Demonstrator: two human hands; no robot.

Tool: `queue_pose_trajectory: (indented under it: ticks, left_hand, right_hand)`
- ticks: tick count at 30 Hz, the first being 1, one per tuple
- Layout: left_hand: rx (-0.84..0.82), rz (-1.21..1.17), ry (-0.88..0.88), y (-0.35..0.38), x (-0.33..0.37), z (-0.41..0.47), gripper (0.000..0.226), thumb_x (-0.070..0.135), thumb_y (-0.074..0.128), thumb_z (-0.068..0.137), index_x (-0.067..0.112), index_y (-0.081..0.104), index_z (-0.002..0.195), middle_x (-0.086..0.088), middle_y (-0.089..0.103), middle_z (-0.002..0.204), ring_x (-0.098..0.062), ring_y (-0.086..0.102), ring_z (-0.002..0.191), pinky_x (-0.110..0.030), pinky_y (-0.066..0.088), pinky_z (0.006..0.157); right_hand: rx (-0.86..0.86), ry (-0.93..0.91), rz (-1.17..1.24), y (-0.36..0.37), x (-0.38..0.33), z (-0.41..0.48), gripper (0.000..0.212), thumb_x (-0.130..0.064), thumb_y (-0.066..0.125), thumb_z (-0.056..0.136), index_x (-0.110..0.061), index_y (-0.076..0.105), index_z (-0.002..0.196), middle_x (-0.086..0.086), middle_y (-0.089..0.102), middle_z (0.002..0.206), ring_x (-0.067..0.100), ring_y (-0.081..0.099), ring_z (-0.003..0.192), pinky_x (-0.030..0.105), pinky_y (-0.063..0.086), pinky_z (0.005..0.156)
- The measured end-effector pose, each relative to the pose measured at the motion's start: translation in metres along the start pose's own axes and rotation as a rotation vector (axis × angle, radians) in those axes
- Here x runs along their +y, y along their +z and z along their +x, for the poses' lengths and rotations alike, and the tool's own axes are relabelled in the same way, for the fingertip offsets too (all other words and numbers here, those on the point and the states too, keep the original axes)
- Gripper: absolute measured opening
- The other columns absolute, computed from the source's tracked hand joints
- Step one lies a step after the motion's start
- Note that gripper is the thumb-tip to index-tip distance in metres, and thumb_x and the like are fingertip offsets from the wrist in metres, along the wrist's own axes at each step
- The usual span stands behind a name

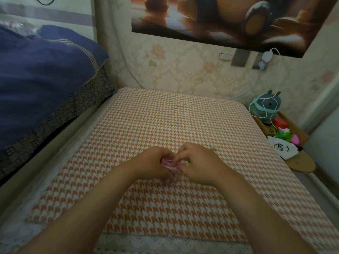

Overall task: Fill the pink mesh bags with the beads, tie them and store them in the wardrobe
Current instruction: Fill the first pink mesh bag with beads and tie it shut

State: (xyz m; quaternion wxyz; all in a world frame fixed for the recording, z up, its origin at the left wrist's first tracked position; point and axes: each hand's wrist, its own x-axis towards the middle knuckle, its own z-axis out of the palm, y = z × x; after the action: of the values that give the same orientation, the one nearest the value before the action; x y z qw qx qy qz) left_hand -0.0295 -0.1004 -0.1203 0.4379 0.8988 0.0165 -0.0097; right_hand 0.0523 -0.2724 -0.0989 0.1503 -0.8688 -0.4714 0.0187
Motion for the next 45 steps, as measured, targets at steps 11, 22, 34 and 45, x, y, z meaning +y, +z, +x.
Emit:
queue_pose_trajectory:
  ticks: [11,22,34,45]
  left_hand:
    - [0.016,0.08,0.02,0.0,-0.007,0.003,0.026,0.029,0.085,0.069,0.029,0.068,0.088,0.004,0.071,0.077,-0.011,0.069,0.068,-0.025,0.055,0.061]
    - [0.064,0.041,0.03,0.0,-0.006,0.002,0.029,0.035,0.083,0.073,0.024,0.075,0.098,0.004,0.075,0.08,-0.01,0.072,0.071,-0.031,0.059,0.07]
    - [0.107,0.153,-0.043,-0.016,-0.007,-0.009,0.042,0.036,0.083,0.074,0.029,0.069,0.113,0.011,0.07,0.093,-0.001,0.066,0.084,-0.027,0.057,0.083]
    - [0.105,0.303,-0.111,-0.035,-0.012,-0.015,0.008,0.026,0.071,0.087,0.024,0.077,0.092,0.012,0.072,0.087,0.0,0.064,0.08,-0.019,0.051,0.072]
  right_hand:
    - [-0.049,-0.006,0.025,0.003,0.001,0.0,0.023,-0.038,0.058,0.092,-0.043,0.072,0.11,-0.013,0.06,0.109,0.004,0.05,0.087,0.035,0.05,0.083]
    - [-0.021,0.087,0.124,0.0,0.008,-0.003,0.017,-0.042,0.065,0.087,-0.04,0.071,0.103,-0.019,0.066,0.101,-0.001,0.057,0.08,0.034,0.054,0.079]
    - [-0.069,0.266,0.366,0.009,0.02,-0.001,0.011,-0.023,0.069,0.093,-0.027,0.078,0.088,-0.022,0.063,0.067,-0.009,0.055,0.062,0.013,0.035,0.06]
    - [-0.005,0.347,0.35,-0.003,0.021,-0.004,0.019,-0.03,0.074,0.089,-0.023,0.079,0.072,-0.009,0.066,0.053,0.009,0.056,0.049,0.037,0.052,0.058]
